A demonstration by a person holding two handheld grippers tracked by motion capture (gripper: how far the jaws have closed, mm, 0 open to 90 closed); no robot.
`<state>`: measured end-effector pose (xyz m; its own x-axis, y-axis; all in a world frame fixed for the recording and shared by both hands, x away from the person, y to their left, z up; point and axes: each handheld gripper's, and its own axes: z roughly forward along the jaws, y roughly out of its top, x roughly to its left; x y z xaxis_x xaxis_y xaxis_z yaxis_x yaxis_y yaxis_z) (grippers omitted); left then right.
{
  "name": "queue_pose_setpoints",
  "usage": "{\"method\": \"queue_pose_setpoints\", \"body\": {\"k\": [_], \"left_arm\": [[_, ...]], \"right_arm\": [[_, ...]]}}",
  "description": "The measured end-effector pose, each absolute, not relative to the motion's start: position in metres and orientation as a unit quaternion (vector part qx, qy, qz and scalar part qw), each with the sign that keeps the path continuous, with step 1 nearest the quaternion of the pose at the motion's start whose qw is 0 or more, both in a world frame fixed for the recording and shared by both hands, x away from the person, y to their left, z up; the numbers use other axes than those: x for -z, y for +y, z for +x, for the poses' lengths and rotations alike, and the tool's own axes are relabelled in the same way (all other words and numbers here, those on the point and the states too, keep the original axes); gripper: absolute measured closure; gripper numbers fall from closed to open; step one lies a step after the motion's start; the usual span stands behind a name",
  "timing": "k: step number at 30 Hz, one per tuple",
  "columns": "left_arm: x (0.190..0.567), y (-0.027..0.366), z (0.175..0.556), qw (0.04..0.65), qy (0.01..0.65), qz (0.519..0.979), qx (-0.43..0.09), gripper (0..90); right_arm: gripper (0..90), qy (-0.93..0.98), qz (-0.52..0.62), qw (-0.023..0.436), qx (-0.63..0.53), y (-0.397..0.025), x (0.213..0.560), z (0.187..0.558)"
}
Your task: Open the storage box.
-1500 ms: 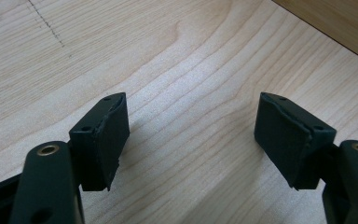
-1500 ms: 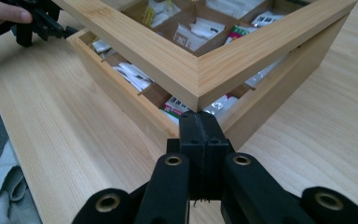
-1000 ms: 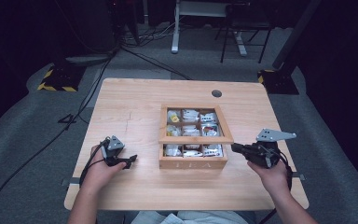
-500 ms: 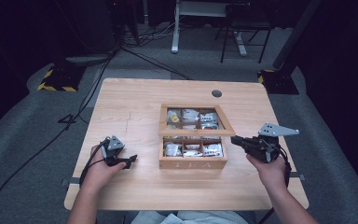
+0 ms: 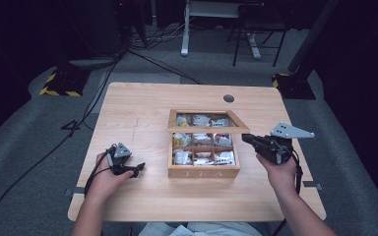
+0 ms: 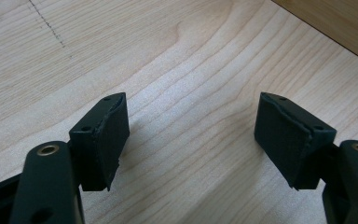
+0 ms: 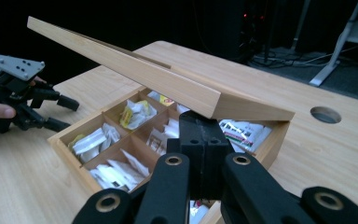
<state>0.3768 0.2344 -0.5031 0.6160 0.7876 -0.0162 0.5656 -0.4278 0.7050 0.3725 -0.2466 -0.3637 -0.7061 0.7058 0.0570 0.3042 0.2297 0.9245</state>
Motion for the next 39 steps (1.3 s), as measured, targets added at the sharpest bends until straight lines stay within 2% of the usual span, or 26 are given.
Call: {"method": "queue_pose_setpoints", "body": {"k": [13, 39], "left_arm": [[0.503, 0.234, 0.377, 0.346, 0.408, 0.83, -0.161, 27.2], [0.503, 0.232, 0.381, 0.348, 0.407, 0.83, -0.157, 26.7]], "right_arm": [[90.0, 0.744, 0.332, 0.231, -0.532, -0.239, 0.356, 0.378], [89.9, 0.737, 0.338, 0.224, -0.541, -0.236, 0.343, 0.394]]}}
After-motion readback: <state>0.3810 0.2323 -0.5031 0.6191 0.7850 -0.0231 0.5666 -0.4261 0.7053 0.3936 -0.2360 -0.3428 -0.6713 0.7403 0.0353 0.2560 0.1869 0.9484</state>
